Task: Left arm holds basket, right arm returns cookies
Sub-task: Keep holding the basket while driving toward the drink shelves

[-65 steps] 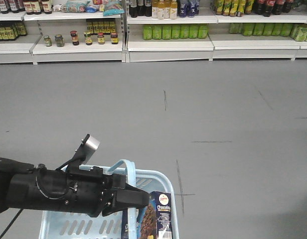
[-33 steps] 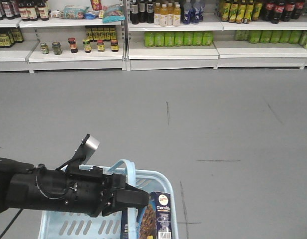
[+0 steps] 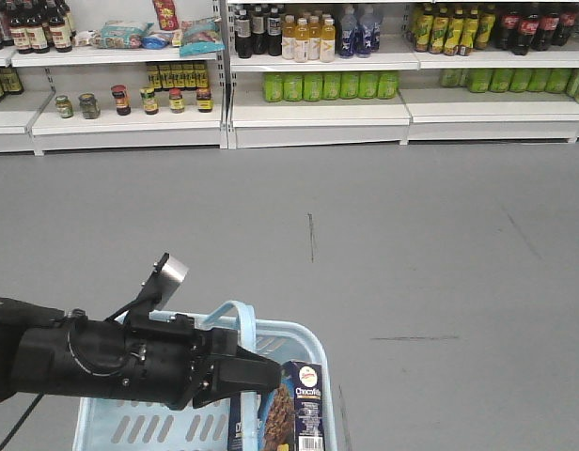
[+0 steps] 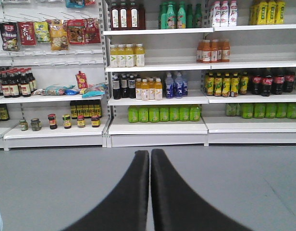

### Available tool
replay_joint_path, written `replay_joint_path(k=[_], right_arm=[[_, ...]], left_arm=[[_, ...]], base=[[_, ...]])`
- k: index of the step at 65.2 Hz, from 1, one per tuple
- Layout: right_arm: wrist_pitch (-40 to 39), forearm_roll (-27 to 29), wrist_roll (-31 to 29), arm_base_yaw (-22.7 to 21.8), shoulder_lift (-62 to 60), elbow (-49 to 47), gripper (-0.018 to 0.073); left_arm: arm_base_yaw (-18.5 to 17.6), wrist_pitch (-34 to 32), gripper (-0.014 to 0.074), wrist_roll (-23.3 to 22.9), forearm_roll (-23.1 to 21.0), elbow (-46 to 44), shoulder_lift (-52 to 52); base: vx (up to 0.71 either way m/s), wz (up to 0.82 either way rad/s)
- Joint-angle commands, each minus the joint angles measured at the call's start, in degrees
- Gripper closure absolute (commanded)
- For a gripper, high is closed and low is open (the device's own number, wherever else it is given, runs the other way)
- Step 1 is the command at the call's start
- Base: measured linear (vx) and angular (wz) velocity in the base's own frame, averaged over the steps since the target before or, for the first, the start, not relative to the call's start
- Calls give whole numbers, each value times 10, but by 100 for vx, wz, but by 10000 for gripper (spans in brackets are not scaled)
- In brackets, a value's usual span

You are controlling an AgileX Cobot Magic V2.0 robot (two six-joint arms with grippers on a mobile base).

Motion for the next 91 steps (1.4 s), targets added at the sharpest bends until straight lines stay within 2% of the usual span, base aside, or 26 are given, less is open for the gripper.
replay_joint_path(k=[1,91], right_arm=[[-43,-5,-1,0,-6,0,567],[-43,-5,-1,0,-6,0,567]], left_arm=[[-2,38,604,7,-55,-14,-26],[-2,38,603,7,-55,-14,-26]], base=[[29,-6],[26,2]])
